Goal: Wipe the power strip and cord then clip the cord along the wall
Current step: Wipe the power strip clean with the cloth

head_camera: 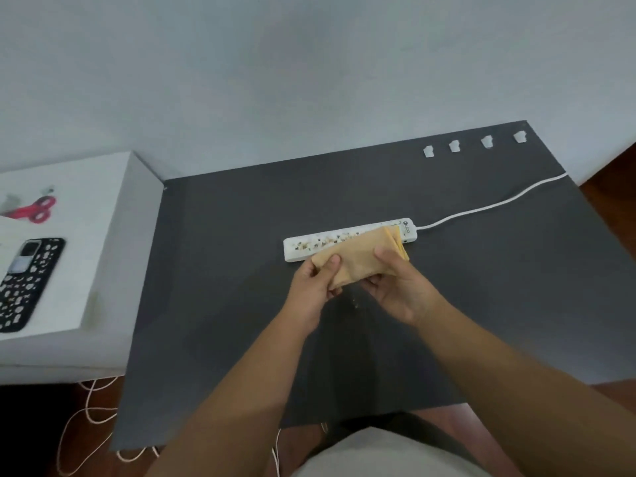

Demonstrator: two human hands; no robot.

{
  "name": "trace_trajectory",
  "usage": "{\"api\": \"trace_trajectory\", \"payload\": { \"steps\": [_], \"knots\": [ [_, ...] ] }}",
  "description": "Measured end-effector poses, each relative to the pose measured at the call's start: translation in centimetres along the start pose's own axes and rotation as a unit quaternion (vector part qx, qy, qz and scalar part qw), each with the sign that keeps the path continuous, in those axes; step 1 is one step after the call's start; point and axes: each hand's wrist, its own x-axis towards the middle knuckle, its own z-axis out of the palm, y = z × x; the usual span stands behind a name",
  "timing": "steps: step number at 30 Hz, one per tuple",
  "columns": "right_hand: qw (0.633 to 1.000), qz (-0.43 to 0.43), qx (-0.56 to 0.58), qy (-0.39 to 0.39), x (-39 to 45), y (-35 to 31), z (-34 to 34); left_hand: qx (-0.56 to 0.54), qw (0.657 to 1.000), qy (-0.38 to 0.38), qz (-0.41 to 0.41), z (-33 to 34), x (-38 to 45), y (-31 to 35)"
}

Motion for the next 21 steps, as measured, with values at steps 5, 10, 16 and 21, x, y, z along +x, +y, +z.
{"api": "trace_trajectory", "payload": {
  "steps": [5,10,16,21],
  "knots": [
    [0.992,-0.046,-0.07,0.097,1.9,-0.5,1.1,0.021,0.999,0.047,-0.012,2.8,0.7,-1.0],
    [0.951,-0.084,-0.266,0.134,3.8,-4.0,-0.2,0.207,0.973,0.09,0.052,2.3,1.3,-1.4],
    [0.797,-0.113,-0.585,0.1,6.4,-7.0,-0.4,0.334,0.918,0.192,0.097,-2.5,2.2,-0.9],
    [0.716,-0.131,-0.686,0.016,9.7,-5.2,1.9,0.403,0.888,0.194,0.112,-6.0,3.9,0.5]
  ]
}}
